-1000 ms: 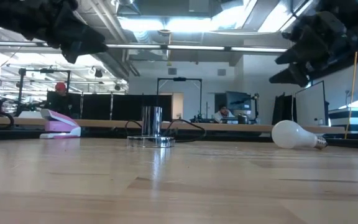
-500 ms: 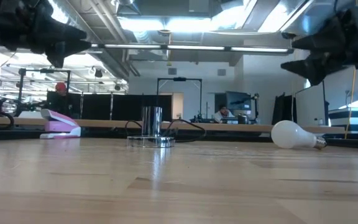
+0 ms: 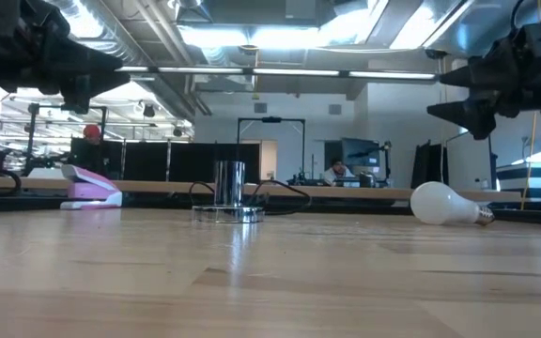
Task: Screw lightbulb
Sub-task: Return to Home Position
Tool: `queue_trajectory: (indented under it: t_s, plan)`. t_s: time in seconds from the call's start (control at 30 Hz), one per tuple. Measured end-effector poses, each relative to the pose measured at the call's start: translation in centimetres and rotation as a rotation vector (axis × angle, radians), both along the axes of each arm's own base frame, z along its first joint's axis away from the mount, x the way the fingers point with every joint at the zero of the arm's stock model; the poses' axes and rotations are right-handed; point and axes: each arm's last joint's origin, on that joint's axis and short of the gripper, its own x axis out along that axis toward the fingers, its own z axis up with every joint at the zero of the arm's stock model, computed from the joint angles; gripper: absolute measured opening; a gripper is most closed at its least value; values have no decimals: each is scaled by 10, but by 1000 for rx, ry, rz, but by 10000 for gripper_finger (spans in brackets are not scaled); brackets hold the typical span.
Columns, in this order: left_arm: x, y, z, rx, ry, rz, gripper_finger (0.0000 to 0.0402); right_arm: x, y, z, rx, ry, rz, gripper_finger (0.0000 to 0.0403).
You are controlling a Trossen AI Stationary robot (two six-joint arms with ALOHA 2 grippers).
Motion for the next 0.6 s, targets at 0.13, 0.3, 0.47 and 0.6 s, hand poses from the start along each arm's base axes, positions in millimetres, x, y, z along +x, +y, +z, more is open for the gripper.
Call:
queue_trajectory:
  t_s: [0.13,0.3,0.47,0.6]
  plan:
    - [1,0,-1,16,12,1,157,1,0,-1,3,11,2,342]
    - [1,0,-1,16,11,1,157,1,0,-1,3,11,5,342]
    - [0,0,-1,15,10,1,157,1,0,-1,3,11,6,342]
    - [1,0,-1,15,11,1,157,1,0,-1,3,12,6,342]
